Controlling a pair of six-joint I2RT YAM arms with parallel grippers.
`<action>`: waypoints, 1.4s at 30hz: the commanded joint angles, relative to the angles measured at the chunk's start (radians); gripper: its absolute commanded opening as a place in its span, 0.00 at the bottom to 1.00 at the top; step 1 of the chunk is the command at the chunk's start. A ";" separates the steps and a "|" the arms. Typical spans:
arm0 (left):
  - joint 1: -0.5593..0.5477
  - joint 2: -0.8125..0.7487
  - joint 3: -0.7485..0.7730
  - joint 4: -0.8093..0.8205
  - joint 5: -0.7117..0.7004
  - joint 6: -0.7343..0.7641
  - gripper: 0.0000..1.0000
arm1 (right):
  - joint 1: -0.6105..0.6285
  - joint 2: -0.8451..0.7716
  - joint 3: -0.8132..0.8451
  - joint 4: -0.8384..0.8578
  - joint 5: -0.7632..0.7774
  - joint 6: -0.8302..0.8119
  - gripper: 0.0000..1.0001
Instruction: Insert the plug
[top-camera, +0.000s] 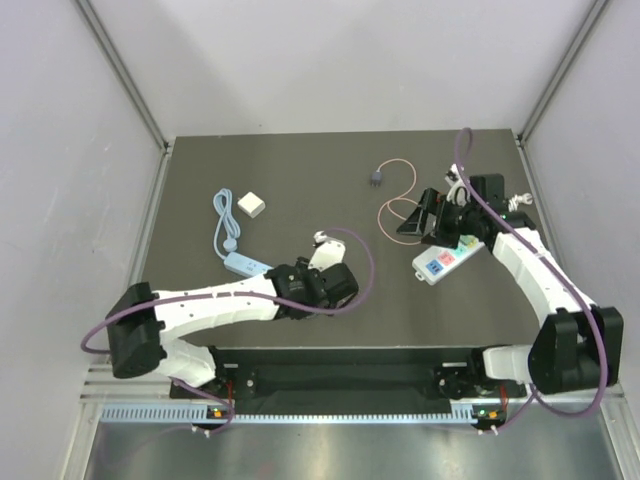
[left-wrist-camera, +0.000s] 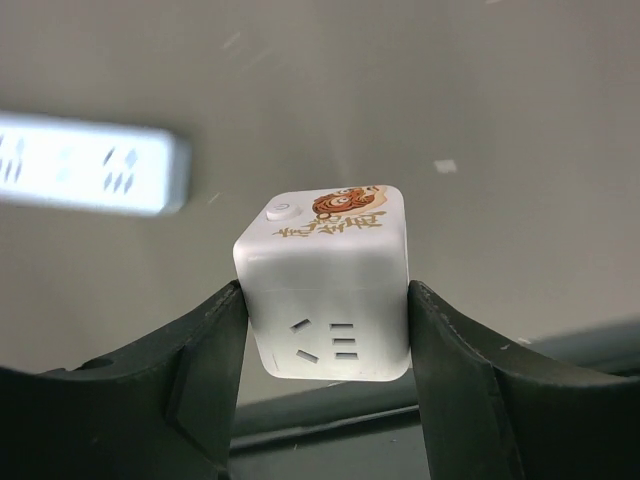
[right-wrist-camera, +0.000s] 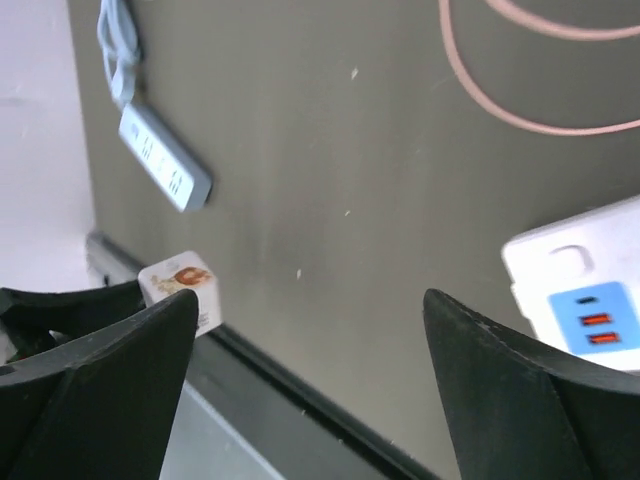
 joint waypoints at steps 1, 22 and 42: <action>-0.044 -0.136 -0.041 0.267 0.007 0.318 0.00 | 0.024 0.062 0.076 -0.027 -0.185 -0.012 0.91; -0.142 -0.340 -0.112 0.512 0.298 0.823 0.00 | 0.324 0.055 0.074 -0.086 -0.456 0.034 0.91; -0.145 -0.369 -0.107 0.545 0.312 0.851 0.00 | 0.459 0.118 0.062 -0.090 -0.391 -0.004 0.86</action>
